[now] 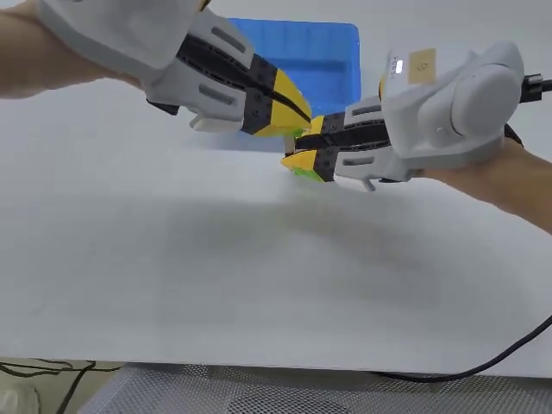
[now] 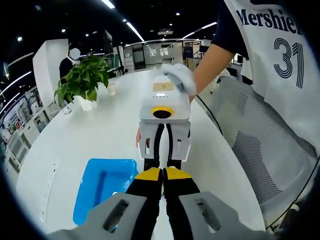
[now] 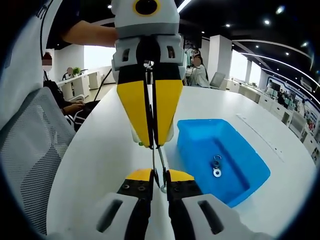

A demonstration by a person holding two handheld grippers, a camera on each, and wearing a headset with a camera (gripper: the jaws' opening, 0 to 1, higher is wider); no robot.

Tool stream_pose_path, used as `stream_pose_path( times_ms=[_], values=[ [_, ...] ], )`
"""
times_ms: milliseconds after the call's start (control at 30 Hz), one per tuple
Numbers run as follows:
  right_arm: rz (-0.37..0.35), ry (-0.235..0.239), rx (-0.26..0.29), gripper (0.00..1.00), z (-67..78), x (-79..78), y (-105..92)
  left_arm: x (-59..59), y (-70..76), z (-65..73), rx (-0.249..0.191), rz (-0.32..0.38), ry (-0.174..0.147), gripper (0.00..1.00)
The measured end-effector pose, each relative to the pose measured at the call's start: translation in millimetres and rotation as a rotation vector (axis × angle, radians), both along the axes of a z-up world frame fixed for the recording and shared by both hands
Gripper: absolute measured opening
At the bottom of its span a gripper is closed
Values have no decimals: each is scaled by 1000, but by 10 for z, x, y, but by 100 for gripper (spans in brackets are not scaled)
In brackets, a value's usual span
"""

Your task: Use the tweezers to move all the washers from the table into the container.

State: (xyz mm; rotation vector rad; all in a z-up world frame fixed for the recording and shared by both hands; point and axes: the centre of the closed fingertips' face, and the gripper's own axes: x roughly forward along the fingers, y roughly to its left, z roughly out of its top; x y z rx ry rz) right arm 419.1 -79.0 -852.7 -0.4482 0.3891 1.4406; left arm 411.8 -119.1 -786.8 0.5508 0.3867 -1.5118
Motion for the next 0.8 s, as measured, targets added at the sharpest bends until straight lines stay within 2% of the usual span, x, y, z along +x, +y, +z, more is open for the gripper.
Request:
stream_pose_path(
  times_ms=[400,633,800],
  values=[
    [0,7,-1,10,-9,1,-4,1,1,-1,-5,4,21,5],
    [-2,4,-13,10,-6,-2,1,-3,4,1,1,2,22,5],
    [2,-5,-5,10,69,-12,15,-16,21,79,-7,1,14,5]
  ],
)
